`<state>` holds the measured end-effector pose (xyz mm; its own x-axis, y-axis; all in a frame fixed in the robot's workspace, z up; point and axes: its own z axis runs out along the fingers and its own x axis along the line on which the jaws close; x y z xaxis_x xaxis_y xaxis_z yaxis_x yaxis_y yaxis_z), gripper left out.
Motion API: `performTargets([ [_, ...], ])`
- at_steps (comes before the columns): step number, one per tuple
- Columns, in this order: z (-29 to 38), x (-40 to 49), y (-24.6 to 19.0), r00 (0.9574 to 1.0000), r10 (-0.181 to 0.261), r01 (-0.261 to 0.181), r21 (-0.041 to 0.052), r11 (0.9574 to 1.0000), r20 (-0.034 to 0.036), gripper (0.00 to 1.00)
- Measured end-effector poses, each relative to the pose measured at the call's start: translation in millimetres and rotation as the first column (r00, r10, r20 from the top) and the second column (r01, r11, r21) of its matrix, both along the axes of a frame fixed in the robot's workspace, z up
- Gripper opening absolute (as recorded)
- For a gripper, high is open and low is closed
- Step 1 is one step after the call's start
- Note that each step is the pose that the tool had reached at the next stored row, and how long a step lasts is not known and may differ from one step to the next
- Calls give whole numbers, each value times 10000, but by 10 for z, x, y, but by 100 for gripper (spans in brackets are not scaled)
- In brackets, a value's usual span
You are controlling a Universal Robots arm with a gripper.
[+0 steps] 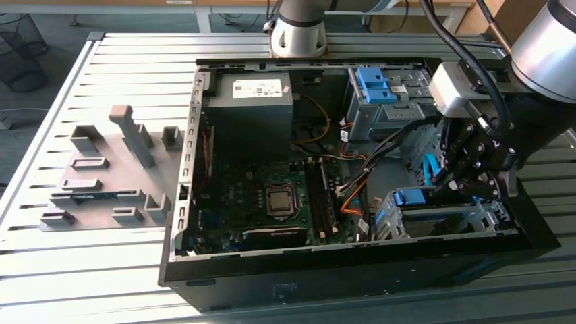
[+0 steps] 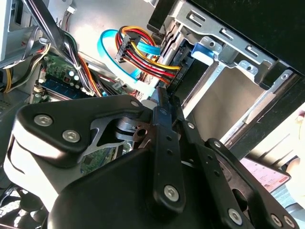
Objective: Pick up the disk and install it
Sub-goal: 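Insert the second disk wire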
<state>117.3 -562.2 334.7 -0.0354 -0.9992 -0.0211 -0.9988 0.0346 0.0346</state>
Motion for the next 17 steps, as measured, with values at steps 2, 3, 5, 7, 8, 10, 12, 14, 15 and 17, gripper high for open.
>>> performTargets([
  [2,15,0,0,10000,0,0,1,10000,0,16],
  [3,18,0,1,10000,0,0,3,10000,0,16],
  [5,19,0,1,10000,-21,21,3,10000,-1,16],
  [7,19,0,1,10000,-92,92,1,10000,-1,16],
  [8,18,0,1,9999,-110,110,1,9999,0,16],
  [10,12,1,-1,9999,-112,112,3,9999,0,16],
  [12,2,1,-1,9999,-112,112,5,9999,0,16],
  [14,-4,2,-2,9999,-111,111,11,9999,0,16],
  [15,-7,2,-2,9999,-112,112,24,9999,-1,16],
  [17,-17,3,-2,9999,-112,112,60,9999,-1,16],
])
